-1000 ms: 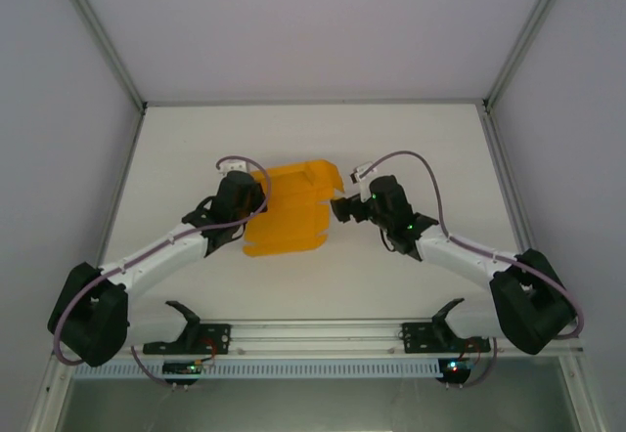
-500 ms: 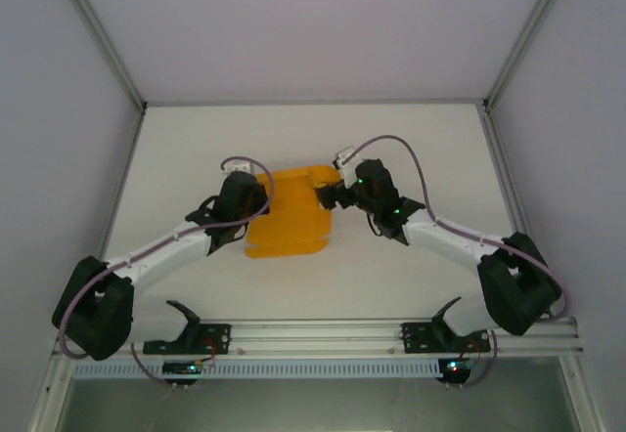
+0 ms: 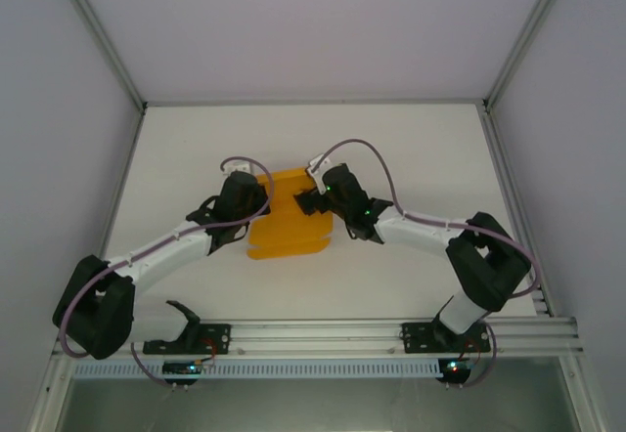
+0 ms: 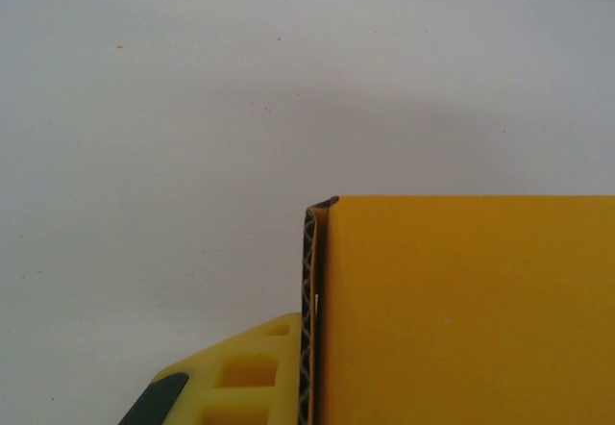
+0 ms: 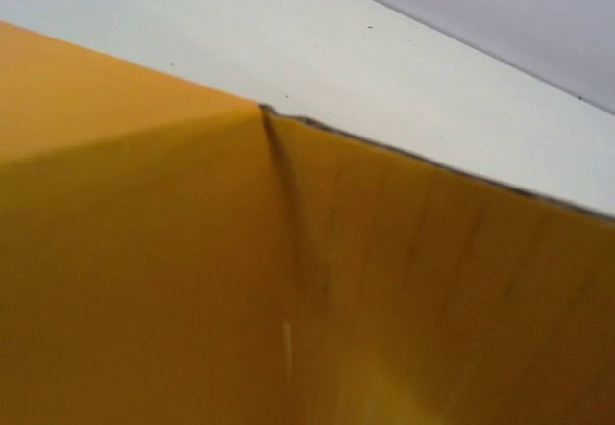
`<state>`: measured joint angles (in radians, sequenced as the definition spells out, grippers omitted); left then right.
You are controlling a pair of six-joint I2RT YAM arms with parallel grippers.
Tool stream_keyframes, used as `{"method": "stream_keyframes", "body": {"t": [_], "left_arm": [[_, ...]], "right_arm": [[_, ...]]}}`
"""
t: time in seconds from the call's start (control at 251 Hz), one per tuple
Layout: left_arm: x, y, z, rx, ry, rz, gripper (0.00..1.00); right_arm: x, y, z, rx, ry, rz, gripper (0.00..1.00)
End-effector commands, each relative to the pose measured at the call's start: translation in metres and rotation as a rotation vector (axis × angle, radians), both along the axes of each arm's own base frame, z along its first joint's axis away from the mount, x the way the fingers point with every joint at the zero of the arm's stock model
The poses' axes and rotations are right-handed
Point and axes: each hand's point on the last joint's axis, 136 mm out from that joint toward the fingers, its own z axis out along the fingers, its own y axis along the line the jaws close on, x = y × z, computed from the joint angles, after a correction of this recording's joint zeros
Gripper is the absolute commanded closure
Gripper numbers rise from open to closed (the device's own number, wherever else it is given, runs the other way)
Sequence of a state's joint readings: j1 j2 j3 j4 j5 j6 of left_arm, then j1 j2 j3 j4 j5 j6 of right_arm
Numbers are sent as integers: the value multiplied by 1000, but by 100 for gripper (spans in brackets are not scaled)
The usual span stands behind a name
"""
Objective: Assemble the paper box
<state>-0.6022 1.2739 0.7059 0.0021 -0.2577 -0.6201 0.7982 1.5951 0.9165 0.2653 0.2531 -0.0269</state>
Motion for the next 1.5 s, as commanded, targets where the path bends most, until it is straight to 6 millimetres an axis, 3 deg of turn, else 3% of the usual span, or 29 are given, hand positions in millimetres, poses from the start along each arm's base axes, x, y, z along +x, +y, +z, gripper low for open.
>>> {"method": "stream_keyframes", "body": {"t": [0.0, 0.279, 0.379, 0.555, 0.698, 0.878, 1.022, 1.129, 1.285, 1.497], "left_arm": [[4, -2, 11, -41, -33, 10, 100], [7, 9, 7, -5, -30, 39, 100], [7, 12, 6, 1, -28, 40, 100], [8, 11, 6, 9, -36, 23, 100], [9, 5, 7, 1, -43, -13, 100], [10, -2, 9, -13, -54, -46, 100], [10, -9, 9, -19, -48, -75, 100], [10, -10, 8, -23, -44, -82, 100], [11, -11, 11, -29, -48, -82, 100], [13, -14, 13, -34, -53, -87, 100]], "right_arm": [[-4, -17, 9, -34, -26, -44, 1], [-60, -54, 42, 78, 36, 69, 1], [-71, -75, 58, 166, 63, 73, 1], [-66, -116, 77, 335, 118, 78, 1], [-48, -132, 68, 395, 223, 96, 8], [-23, -115, 59, 399, 323, 211, 22], [-16, -91, 51, 345, 358, 313, 24], [-12, -75, 49, 332, 379, 364, 34], [-27, -52, 42, 306, 417, 475, 46], [-43, -31, 26, 223, 436, 533, 47]]}}
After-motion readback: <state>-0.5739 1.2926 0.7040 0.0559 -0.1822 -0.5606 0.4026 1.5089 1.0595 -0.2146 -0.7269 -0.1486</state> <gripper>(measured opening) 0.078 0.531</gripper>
